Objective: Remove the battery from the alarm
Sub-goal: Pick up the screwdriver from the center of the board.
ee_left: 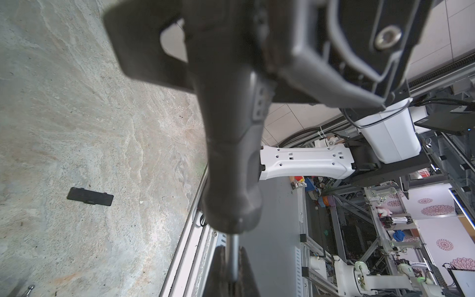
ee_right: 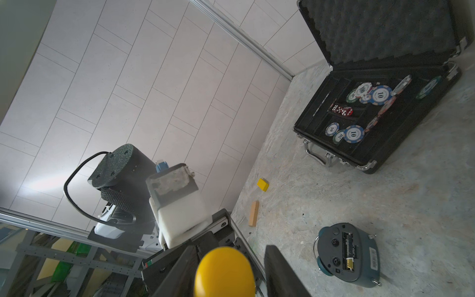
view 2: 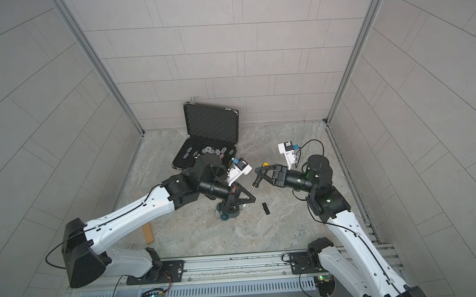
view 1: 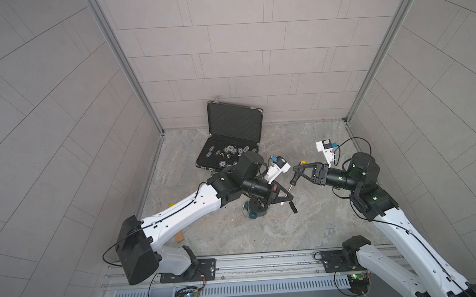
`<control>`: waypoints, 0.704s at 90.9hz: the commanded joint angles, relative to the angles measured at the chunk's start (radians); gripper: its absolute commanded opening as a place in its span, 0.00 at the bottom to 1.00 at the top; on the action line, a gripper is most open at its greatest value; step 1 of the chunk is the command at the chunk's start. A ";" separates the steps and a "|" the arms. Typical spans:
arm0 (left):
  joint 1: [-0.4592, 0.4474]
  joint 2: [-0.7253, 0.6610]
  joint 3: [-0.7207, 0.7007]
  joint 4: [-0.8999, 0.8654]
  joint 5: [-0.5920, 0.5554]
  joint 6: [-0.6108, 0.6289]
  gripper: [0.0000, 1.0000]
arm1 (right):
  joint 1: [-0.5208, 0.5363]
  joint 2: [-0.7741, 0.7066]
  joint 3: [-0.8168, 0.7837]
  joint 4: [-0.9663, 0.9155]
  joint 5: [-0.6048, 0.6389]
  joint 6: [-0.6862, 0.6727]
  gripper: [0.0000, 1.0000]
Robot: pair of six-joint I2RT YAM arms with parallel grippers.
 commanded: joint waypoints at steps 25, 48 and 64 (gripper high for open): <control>-0.001 0.013 0.048 -0.058 0.070 0.067 0.00 | 0.005 0.002 0.018 0.006 -0.049 0.010 0.43; -0.001 0.001 0.056 -0.116 -0.013 0.088 0.25 | 0.017 -0.017 0.023 -0.029 -0.058 -0.005 0.12; 0.000 -0.193 -0.076 -0.063 -0.292 0.049 0.73 | 0.016 -0.131 -0.027 -0.093 0.048 -0.040 0.01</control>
